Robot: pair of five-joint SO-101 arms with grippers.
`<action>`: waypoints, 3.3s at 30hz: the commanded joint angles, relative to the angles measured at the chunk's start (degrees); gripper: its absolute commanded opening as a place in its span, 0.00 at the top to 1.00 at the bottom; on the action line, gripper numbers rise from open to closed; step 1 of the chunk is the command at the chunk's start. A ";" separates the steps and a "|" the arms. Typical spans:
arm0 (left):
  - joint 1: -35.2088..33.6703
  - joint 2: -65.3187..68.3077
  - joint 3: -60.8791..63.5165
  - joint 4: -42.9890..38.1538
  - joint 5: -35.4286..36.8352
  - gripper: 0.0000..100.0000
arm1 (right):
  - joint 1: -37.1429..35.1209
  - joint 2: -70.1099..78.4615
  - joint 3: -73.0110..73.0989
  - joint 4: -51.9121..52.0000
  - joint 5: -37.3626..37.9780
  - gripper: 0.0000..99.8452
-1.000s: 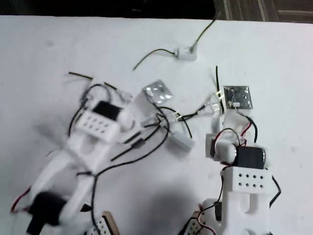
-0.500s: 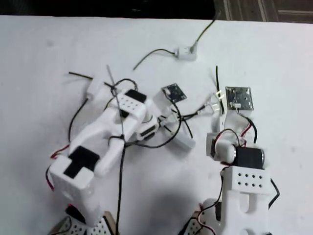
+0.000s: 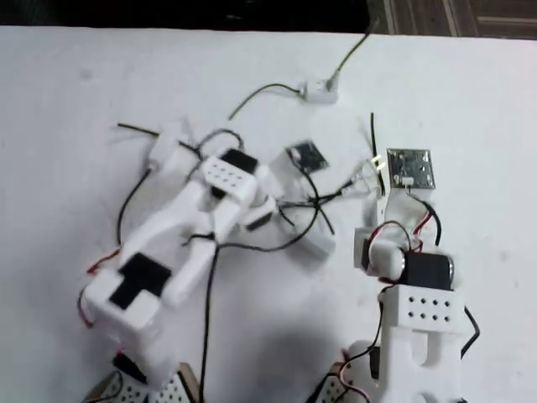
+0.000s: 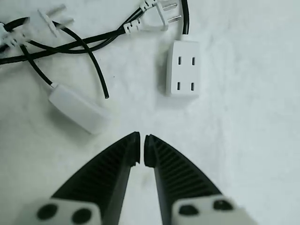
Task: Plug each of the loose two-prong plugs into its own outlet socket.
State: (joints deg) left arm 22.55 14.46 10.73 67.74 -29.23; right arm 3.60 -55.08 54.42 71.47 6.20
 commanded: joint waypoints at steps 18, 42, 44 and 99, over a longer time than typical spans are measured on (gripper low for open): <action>-19.21 -20.35 -3.78 3.96 2.99 0.76 | 0.22 -1.27 -0.26 -0.57 -0.53 0.98; 5.85 -0.92 -4.04 -5.36 -5.98 0.75 | 5.49 -1.36 -0.79 -0.84 -0.53 0.98; 6.46 -0.13 -5.27 -5.27 -7.12 0.75 | 6.90 -1.36 -1.58 -0.75 -0.53 0.98; 6.11 -16.75 -6.07 -5.10 -7.65 0.98 | 13.85 -1.36 -4.40 -0.48 -0.44 0.98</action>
State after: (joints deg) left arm 33.27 9.71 6.59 62.37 -42.15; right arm 16.88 -55.60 52.48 71.47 6.20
